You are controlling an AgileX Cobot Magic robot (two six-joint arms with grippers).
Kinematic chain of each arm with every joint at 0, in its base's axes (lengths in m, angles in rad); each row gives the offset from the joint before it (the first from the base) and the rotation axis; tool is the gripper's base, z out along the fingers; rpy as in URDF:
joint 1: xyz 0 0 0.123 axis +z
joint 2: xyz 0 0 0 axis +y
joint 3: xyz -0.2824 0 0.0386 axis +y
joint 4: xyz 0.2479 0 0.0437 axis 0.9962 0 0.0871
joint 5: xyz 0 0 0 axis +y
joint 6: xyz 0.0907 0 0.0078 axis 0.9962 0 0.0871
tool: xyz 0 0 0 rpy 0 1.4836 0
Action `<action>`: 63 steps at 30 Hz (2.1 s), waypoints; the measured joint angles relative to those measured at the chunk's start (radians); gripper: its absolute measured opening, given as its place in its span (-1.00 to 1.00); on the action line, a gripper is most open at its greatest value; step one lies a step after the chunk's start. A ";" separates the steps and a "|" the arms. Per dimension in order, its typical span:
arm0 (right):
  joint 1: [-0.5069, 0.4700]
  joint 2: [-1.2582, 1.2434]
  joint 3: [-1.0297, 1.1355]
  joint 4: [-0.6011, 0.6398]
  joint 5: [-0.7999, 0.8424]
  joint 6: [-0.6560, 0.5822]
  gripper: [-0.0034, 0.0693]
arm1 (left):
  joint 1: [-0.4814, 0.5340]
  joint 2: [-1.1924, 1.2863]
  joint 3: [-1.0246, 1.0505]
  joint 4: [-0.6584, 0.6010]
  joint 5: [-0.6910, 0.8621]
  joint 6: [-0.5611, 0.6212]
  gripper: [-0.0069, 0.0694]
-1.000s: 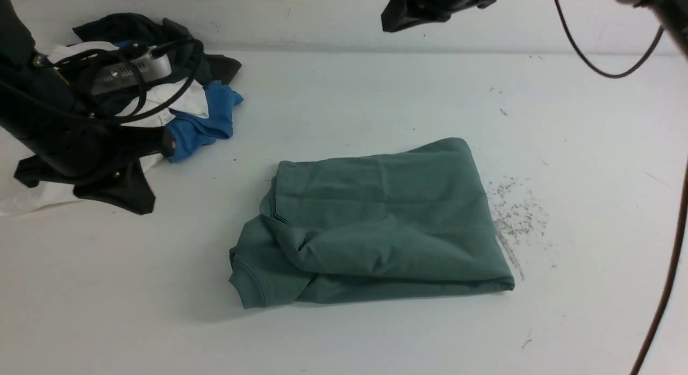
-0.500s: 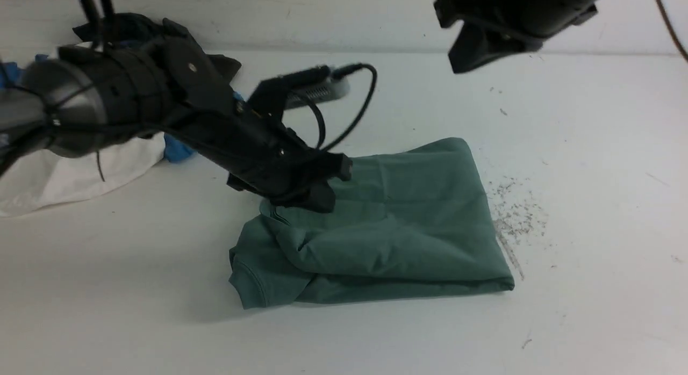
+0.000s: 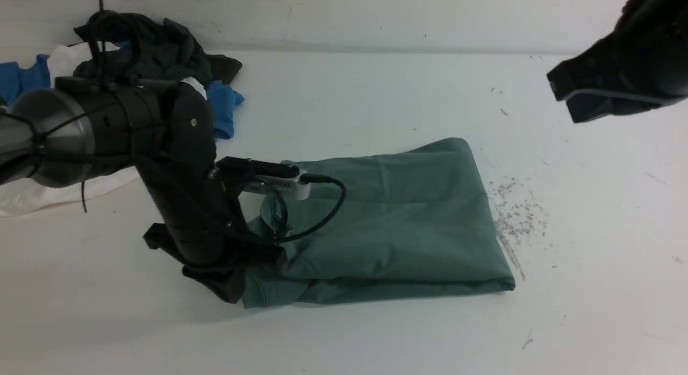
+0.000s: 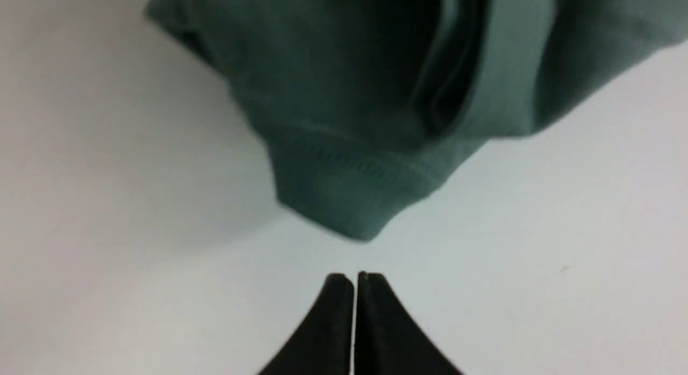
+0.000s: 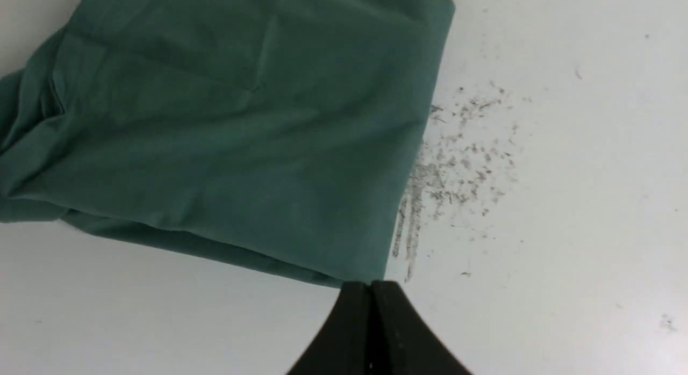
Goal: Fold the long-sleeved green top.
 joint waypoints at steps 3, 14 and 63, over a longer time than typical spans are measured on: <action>0.000 -0.047 0.046 -0.012 0.000 0.008 -0.94 | 0.000 -0.070 0.008 0.004 -0.025 -0.041 -0.83; 0.000 -0.048 0.194 0.049 -0.005 0.018 -0.94 | -0.005 -0.014 -0.013 -0.321 -0.408 0.085 -0.83; 0.000 -0.927 0.948 -0.051 -0.629 0.050 -0.94 | -0.002 -0.272 0.002 0.258 0.025 -0.209 -0.83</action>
